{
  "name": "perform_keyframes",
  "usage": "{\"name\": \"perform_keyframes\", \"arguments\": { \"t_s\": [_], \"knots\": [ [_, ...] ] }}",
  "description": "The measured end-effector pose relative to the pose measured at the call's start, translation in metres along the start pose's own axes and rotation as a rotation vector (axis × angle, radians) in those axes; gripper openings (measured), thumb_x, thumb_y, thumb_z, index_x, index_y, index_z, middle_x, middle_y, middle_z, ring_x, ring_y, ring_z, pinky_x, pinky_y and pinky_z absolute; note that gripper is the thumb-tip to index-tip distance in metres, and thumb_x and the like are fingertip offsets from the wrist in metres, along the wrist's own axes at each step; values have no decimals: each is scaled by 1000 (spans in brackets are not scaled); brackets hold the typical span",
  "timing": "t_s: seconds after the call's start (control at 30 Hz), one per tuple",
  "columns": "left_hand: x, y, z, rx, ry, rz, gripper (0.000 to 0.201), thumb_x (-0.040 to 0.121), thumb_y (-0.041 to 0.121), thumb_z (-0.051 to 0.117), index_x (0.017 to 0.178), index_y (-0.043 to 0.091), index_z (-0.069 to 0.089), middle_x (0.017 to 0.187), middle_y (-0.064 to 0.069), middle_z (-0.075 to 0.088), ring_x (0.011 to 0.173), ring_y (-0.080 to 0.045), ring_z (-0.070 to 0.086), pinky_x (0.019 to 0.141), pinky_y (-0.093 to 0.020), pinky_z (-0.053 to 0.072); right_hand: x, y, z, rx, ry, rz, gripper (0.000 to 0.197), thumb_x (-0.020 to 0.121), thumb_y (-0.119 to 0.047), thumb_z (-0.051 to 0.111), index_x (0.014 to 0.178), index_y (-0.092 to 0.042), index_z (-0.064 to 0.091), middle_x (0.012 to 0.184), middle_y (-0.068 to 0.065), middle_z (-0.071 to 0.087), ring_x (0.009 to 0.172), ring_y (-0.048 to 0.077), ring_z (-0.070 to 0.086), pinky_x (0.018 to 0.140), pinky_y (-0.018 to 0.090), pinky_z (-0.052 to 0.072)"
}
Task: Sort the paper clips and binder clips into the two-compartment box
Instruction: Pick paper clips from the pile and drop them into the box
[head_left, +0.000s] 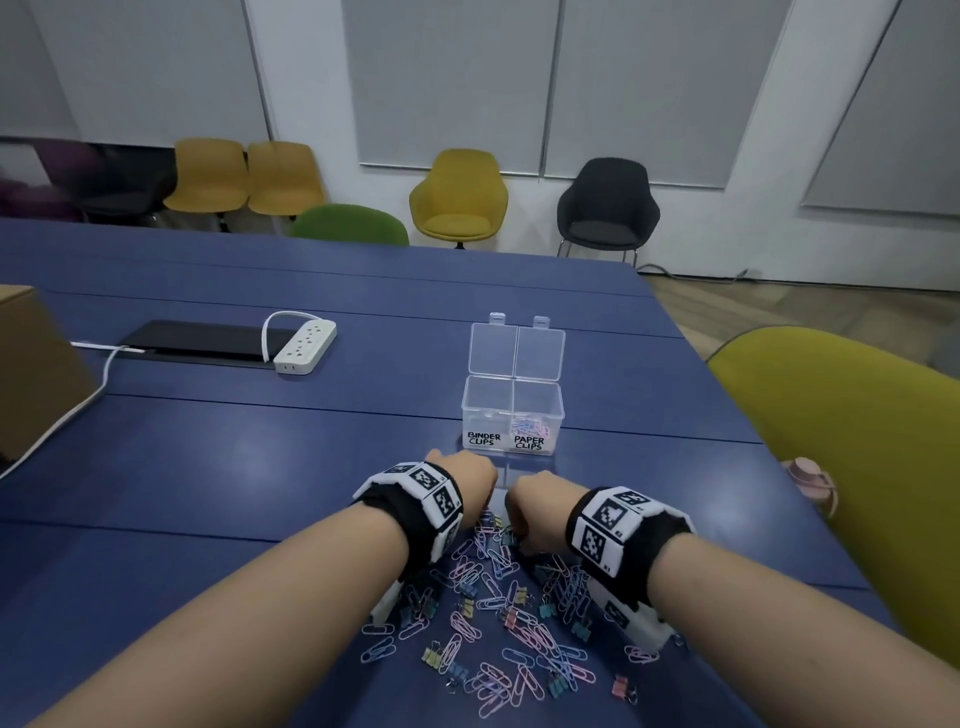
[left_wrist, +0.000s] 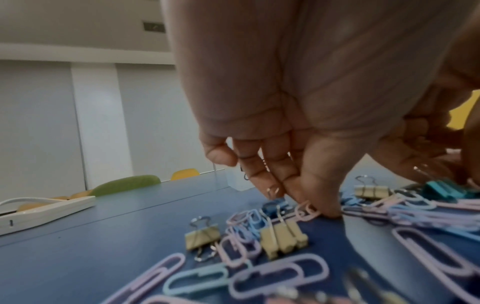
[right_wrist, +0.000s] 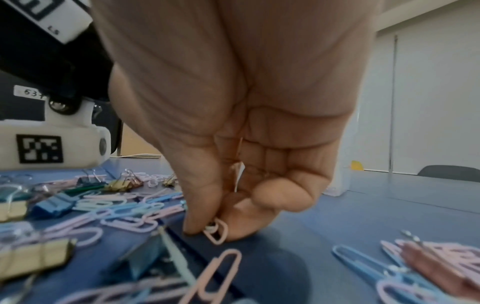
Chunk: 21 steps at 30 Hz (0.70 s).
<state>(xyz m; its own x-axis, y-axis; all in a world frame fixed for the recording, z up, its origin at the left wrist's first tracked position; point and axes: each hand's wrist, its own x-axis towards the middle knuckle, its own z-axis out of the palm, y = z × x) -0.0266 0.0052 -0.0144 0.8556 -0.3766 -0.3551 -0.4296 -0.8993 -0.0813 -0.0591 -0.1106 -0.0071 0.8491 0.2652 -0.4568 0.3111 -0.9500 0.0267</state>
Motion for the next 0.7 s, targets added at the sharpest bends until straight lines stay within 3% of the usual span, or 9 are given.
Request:
{"name": "perform_keyframes", "arguments": {
  "t_s": [0.2, 0.27, 0.33, 0.43, 0.5, 0.57, 0.6, 0.63, 0.7],
  "knots": [
    [-6, 4, 5, 102, 7, -33, 16, 83, 7, 57, 97, 15, 57, 94, -4, 59, 107, -28, 56, 97, -44, 27, -12, 7, 11, 81, 33, 29, 27, 86, -18, 63, 105, 0, 67, 108, 16, 69, 85, 28, 60, 82, 35, 53],
    [-12, 4, 6, 75, 70, -21, 25, 82, 6, 54, 105, 16, 56, 102, -4, 63, 107, -28, 51, 96, -44, 28, -20, 11, 11, 112, 45, 18, 20, 87, -18, 61, 100, -5, 67, 101, 8, 68, 90, 26, 62, 80, 32, 52],
    [-18, -4, 4, -73, 152, -22, 29, 85, 7, 48, 110, 20, 54, 112, -3, 63, 109, -26, 51, 94, -42, 32, -29, 23, 10, 274, 106, 23, 2, 85, -16, 62, 84, -16, 63, 91, 1, 64, 82, 18, 58, 75, 28, 49],
    [-33, -20, -3, -579, 201, 9, 20, 93, 9, 46, 103, 18, 60, 106, -5, 65, 94, -20, 60, 84, -31, 47, -44, 51, 13, 787, 175, 53, 17, 85, -9, 64, 75, -17, 54, 75, 2, 64, 60, 8, 59, 57, 23, 52],
    [-44, -29, -5, -1237, 147, 5, 21, 93, -2, 43, 89, 9, 59, 91, -9, 59, 73, -17, 57, 63, -27, 50, -54, 65, 17, 1284, 209, 39, 14, 87, 2, 60, 81, -9, 53, 65, 6, 60, 48, 6, 59, 45, 20, 46],
    [-52, -36, -6, -1879, 31, -22, 24, 89, -7, 38, 78, 5, 55, 79, -8, 50, 63, -16, 50, 50, -23, 48, -60, 75, 22, 1734, 190, 1, 14, 90, 7, 51, 88, -6, 54, 65, 6, 56, 53, 10, 61, 45, 21, 48],
    [-54, -39, -6, -2075, -22, -43, 20, 85, -4, 38, 75, 5, 54, 74, -8, 47, 59, -17, 47, 47, -22, 46, -62, 77, 23, 1887, 170, -18, 15, 91, 7, 48, 91, -5, 56, 66, 6, 55, 56, 12, 61, 48, 22, 50],
    [-56, -39, -6, -2192, -60, -59, 15, 79, 1, 39, 72, 5, 52, 69, -7, 44, 56, -17, 44, 45, -21, 43, -63, 78, 24, 1987, 157, -38, 14, 90, 5, 48, 91, -5, 57, 67, 5, 54, 58, 13, 60, 50, 23, 51],
    [-54, -35, -6, -2202, -93, -118, 9, 74, 10, 42, 66, 9, 46, 61, -4, 40, 48, -14, 37, 42, -19, 32, -61, 76, 22, 2006, 167, -30, 8, 85, 0, 54, 83, -7, 56, 67, 5, 50, 53, 12, 53, 51, 25, 46]
  ]
}}
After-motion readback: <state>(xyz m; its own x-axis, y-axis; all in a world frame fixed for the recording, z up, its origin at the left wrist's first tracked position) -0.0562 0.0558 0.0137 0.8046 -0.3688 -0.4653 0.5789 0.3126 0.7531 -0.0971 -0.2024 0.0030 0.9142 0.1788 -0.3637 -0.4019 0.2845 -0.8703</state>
